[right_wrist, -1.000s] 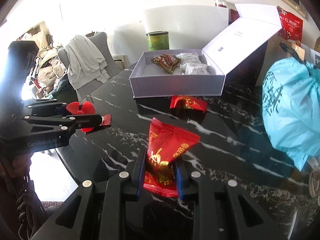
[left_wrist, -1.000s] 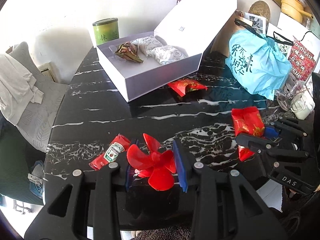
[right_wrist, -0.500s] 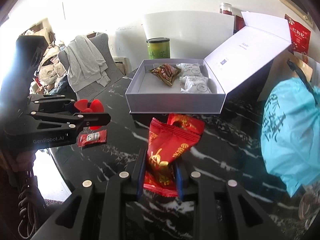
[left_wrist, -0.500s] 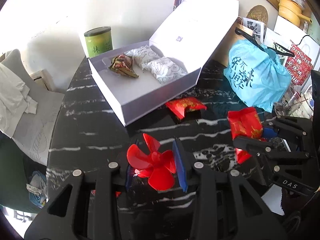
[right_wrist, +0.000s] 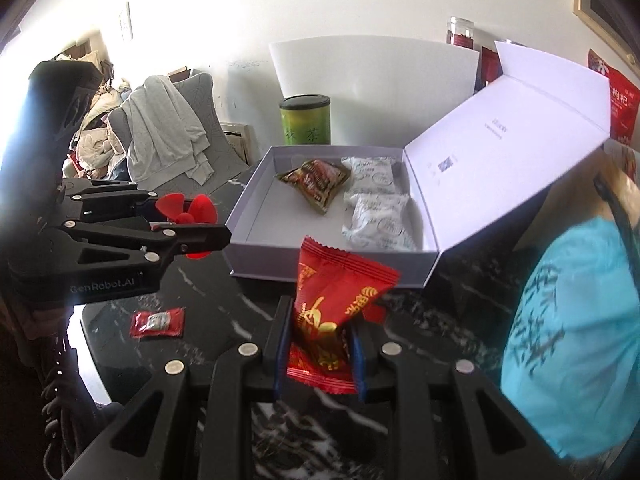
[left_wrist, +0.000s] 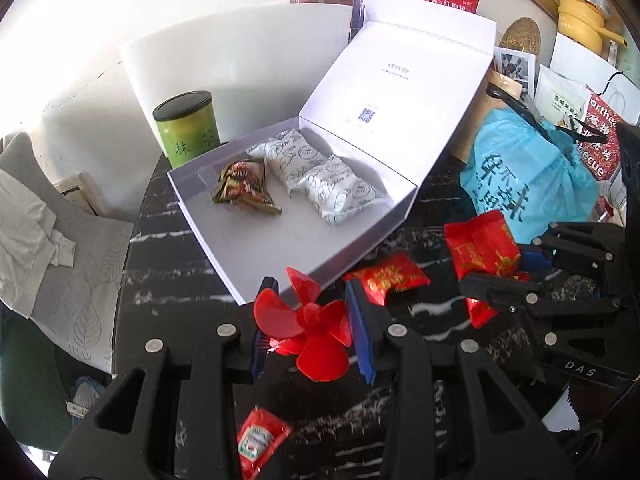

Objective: Organize objects
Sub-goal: 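Carry the red fan toy and red candy with both grippers over the white box, then lower the fan toy with the left gripper while the right lowers the candy into the box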

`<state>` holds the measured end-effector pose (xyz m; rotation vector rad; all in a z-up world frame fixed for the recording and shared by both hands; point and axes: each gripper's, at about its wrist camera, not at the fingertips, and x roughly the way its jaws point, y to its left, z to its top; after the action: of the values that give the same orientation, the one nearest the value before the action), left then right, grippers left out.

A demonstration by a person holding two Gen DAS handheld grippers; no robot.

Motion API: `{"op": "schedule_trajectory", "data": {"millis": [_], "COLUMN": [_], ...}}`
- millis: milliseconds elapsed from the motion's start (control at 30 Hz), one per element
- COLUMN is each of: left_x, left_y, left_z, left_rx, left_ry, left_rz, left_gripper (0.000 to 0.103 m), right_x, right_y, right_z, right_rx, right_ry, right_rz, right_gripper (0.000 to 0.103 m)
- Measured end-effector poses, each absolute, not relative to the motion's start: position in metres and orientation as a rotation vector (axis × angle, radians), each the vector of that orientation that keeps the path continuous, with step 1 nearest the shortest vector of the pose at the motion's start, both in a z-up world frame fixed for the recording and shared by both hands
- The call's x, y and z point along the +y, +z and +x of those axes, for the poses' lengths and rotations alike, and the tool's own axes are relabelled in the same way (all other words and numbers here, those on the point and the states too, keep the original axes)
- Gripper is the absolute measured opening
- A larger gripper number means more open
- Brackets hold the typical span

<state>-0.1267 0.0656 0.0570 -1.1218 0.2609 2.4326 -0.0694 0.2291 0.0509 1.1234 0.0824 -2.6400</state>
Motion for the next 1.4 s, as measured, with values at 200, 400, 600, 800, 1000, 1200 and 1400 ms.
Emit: {"op": "schedule_trajectory", "data": {"millis": [200,400,600,800,1000,1200,1400], "left_x": [0.081,0.096,0.111,0.113,0.108,0.1,0.095], "left_y": [0.059,0.062,0.061,0.057,0.049,0.047,0.043], "left_z": [-0.15,-0.173,-0.199,-0.226,-0.253,-0.276,-0.296], "left_rx": [0.276,0.288,0.251,0.2,0.181,0.173,0.183], "left_ry": [2.416,2.406,2.408,2.464,2.505,2.543,2.567], "left_rz": [-1.114,-1.097,-1.102,-1.098,-1.114,-1.11,-1.113], "left_gripper": [0.034,0.034,0.034,0.034,0.034,0.034,0.034], "right_x": [0.241,0.251,0.26,0.261,0.253,0.242,0.238], "right_y": [0.06,0.068,0.073,0.075,0.076,0.08,0.078], "right_z": [-0.095,-0.12,-0.145,-0.171,-0.198,-0.226,-0.249], "right_rx": [0.106,0.124,0.129,0.132,0.138,0.154,0.164], "right_ry": [-2.653,-2.663,-2.666,-2.67,-2.647,-2.619,-2.584], "right_rz": [1.112,1.108,1.098,1.097,1.067,1.03,0.995], "right_gripper": [0.025,0.025,0.025,0.025,0.025,0.025,0.025]}}
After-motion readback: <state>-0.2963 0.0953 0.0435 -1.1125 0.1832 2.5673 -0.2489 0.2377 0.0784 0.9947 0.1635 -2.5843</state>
